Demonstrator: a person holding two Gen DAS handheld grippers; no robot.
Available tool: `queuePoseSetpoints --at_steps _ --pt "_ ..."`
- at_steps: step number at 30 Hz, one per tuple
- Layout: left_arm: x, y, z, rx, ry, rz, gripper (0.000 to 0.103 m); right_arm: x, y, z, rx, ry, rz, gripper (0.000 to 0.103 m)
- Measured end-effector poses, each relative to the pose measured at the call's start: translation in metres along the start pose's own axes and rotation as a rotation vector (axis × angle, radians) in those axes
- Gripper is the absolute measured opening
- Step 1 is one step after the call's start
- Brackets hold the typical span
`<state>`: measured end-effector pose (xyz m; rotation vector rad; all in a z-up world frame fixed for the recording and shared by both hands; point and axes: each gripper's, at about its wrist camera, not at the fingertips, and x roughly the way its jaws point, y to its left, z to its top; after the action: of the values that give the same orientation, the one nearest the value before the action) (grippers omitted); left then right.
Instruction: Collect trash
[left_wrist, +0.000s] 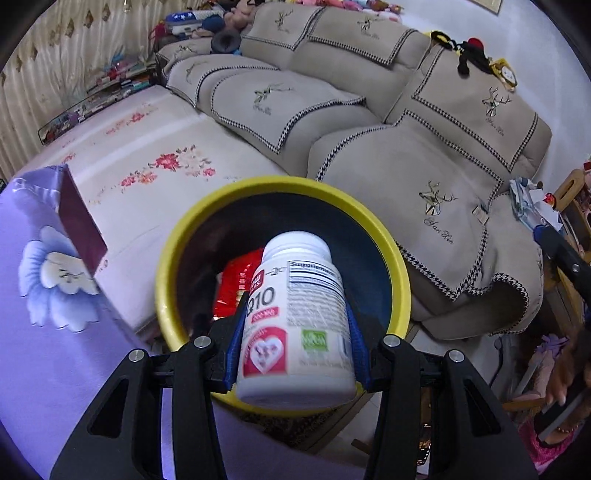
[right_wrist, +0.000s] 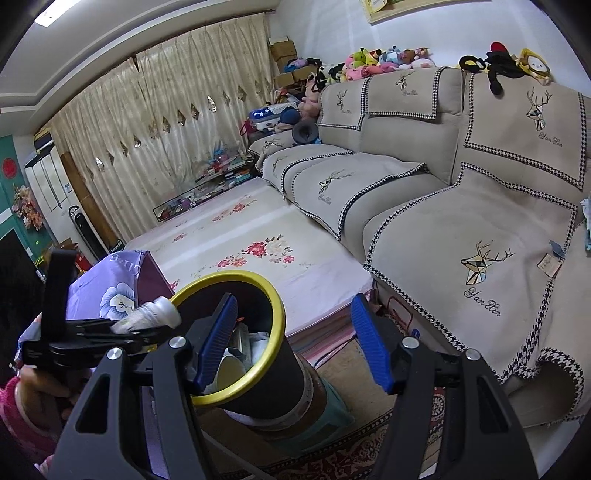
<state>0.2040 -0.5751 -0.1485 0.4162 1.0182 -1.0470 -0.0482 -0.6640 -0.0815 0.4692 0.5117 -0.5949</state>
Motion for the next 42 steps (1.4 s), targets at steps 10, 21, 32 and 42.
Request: queuePoseSetpoints --at_steps 10,21,32,42 --pt "-0.068 0.009 -0.002 -0.054 -0.153 0.056 0.091 -0.006 0.009 0.000 -0.016 -0.004 0.017 0.062" --pt "-0.258 0.060 -0.104 -0.187 -0.435 0.267 0.098 -0.028 0.083 -0.016 -0.159 -0.002 0.118 0.075" --pt "-0.381 0.111 -0.275 -0.464 -0.531 0.599 0.098 -0.076 0.175 -0.044 -0.360 -0.015 0.220 0.096" --pt "-0.431 0.094 -0.355 -0.554 -0.582 0.731 0.098 -0.119 0.202 -0.057 -0.415 -0.046 0.280 0.096"
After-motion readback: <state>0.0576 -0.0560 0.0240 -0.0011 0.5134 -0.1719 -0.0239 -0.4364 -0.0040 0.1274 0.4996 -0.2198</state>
